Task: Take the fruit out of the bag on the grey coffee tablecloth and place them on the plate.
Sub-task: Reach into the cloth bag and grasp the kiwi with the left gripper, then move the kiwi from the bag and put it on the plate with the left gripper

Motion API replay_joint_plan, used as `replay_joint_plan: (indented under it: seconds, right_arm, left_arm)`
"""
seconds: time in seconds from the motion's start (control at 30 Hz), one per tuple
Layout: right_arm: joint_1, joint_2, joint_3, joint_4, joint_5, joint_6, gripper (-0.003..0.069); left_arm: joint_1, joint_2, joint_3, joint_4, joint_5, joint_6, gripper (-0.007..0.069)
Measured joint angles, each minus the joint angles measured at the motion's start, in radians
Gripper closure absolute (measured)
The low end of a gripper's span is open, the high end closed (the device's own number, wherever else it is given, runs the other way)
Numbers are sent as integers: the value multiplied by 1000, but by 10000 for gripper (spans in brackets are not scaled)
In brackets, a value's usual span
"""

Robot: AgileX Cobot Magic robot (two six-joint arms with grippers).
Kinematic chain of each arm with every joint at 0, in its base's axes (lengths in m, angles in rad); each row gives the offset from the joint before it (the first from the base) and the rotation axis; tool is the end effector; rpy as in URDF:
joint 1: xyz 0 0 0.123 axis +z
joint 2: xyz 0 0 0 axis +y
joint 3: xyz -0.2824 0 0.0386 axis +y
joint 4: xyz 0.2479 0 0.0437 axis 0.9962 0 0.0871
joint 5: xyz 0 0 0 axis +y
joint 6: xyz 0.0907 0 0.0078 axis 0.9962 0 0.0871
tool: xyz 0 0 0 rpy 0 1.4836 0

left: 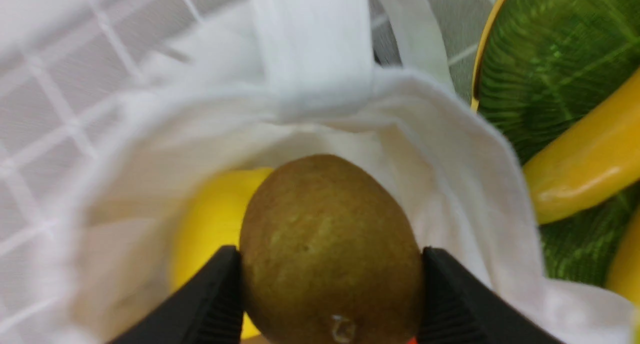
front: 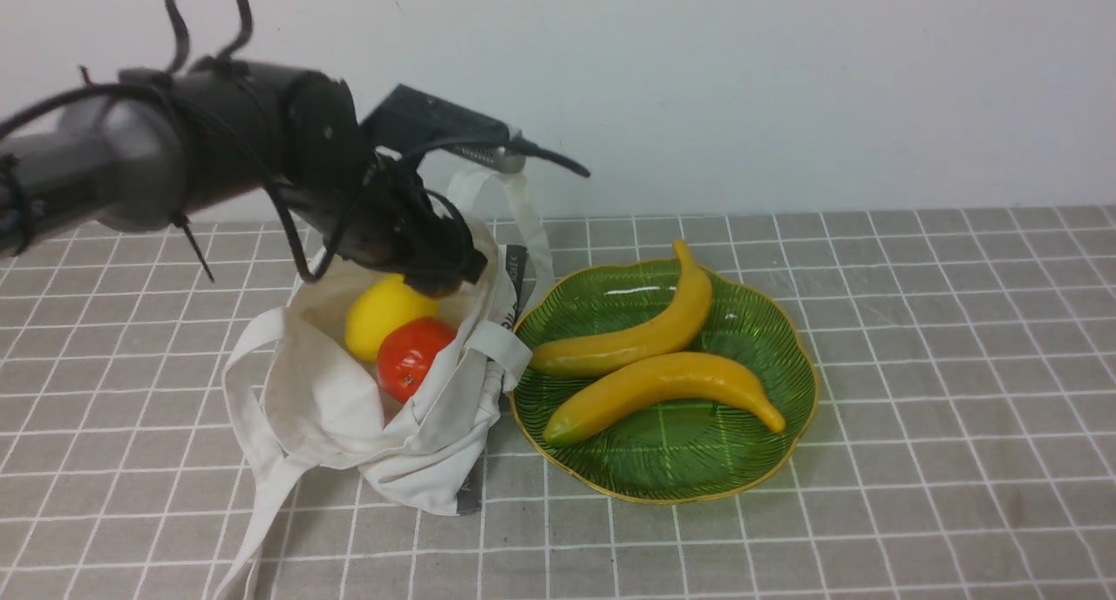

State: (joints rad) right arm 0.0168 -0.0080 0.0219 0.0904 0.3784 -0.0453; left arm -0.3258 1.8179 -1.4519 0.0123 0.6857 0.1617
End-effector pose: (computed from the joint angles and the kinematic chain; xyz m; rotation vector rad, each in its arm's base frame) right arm 0.0525 0.0039 0.1723 -0.0024 1.8749 0.0695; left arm 0.3843 -0.1291 0.2646 0.6208 2.4589 -0.0514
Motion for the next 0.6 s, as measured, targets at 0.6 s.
replay_joint_plan:
  seconds: [0.6]
  right_arm:
    - [0,0,0,0,0,0,673]
  left_arm:
    - [-191,-96,35,-138,157,-298,233]
